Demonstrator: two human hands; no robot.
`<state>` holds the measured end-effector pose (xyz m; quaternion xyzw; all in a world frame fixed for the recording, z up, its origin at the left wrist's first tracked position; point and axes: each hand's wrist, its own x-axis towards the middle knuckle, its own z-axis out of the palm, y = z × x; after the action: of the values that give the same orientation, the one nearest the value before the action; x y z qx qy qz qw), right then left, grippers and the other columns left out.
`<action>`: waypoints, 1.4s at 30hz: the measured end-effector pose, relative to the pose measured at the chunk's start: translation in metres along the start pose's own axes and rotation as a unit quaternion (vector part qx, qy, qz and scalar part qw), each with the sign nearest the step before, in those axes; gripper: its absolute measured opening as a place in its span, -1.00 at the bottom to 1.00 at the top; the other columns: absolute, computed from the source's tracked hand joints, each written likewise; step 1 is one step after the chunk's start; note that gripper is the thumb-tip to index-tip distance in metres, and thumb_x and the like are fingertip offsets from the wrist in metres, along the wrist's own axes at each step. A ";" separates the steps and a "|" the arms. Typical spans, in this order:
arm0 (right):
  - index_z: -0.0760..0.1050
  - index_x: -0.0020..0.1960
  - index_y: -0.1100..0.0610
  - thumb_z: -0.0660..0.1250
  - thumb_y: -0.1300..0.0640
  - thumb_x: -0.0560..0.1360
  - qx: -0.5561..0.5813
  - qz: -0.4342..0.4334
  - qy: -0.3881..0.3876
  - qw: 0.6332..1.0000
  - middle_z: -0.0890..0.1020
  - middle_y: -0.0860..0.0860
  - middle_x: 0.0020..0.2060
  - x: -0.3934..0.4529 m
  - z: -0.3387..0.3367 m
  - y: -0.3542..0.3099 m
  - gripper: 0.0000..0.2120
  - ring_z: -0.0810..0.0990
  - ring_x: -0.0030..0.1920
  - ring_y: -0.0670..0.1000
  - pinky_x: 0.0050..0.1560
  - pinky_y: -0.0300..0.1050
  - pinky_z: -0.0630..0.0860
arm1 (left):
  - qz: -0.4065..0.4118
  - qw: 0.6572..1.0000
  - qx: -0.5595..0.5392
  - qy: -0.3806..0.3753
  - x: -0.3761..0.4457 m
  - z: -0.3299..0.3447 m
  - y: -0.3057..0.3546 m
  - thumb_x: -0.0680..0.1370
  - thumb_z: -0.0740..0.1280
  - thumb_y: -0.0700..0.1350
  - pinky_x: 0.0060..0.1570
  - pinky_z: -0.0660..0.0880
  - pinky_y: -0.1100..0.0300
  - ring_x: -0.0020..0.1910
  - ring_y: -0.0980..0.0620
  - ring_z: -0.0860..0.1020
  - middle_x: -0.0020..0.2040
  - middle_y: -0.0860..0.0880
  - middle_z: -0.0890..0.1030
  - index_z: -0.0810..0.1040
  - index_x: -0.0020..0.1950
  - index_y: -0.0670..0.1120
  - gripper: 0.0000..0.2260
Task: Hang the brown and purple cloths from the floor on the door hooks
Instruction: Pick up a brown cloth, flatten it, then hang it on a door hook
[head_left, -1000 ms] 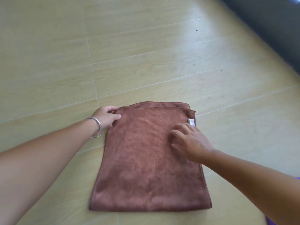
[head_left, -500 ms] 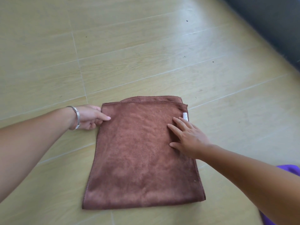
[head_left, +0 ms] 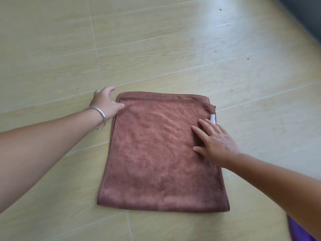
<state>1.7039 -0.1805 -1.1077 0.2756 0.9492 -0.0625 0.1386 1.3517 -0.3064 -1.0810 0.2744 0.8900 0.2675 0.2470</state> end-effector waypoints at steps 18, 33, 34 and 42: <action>0.58 0.17 0.01 0.26 -0.04 0.57 0.079 -0.388 0.080 0.915 0.59 0.06 0.19 -0.113 0.053 -0.009 -0.75 0.51 0.29 0.07 0.26 0.12 0.46 | 0.552 0.737 0.322 -0.218 -0.177 -0.005 -0.121 0.53 0.20 0.10 -0.17 0.34 0.15 -0.27 0.01 0.53 -0.19 0.06 0.54 0.41 0.00 0.04 -0.83; 0.60 -0.05 0.10 0.40 0.09 0.48 0.054 -0.144 0.071 0.986 0.51 0.04 -0.26 -0.147 -0.023 -0.032 -0.90 0.53 -0.27 0.12 -0.31 -0.06 0.46 | 0.360 0.873 0.295 -0.146 -0.206 -0.061 -0.074 0.50 0.14 0.04 -0.30 0.50 0.10 -0.26 -0.08 0.63 -0.23 0.00 0.65 0.65 -0.13 -0.07 -0.67; 0.59 -0.09 0.10 0.47 0.08 0.43 0.066 -0.115 0.058 0.990 0.52 0.03 -0.29 -0.151 -0.040 -0.035 -0.87 0.54 -0.29 0.12 -0.36 -0.08 0.45 | 0.352 0.879 0.288 -0.140 -0.213 -0.072 -0.063 0.49 0.14 0.04 -0.32 0.52 0.08 -0.27 -0.09 0.62 -0.24 -0.02 0.65 0.66 -0.11 -0.08 -0.66; 0.50 -0.23 0.23 0.47 0.18 0.43 0.059 -0.060 0.033 0.996 0.57 0.12 -0.42 -0.165 -0.213 -0.048 -0.81 0.56 -0.42 0.18 -0.49 -0.08 0.36 | 0.361 0.878 0.302 -0.088 -0.243 -0.202 0.046 0.45 0.28 -0.08 -0.38 0.47 0.03 -0.34 -0.15 0.59 -0.34 -0.05 0.62 0.68 -0.16 -0.06 -0.82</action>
<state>1.7625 -0.2629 -0.8538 0.2277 0.9628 -0.1175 0.0862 1.4263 -0.4940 -0.8334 0.6602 0.7413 0.0312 0.1162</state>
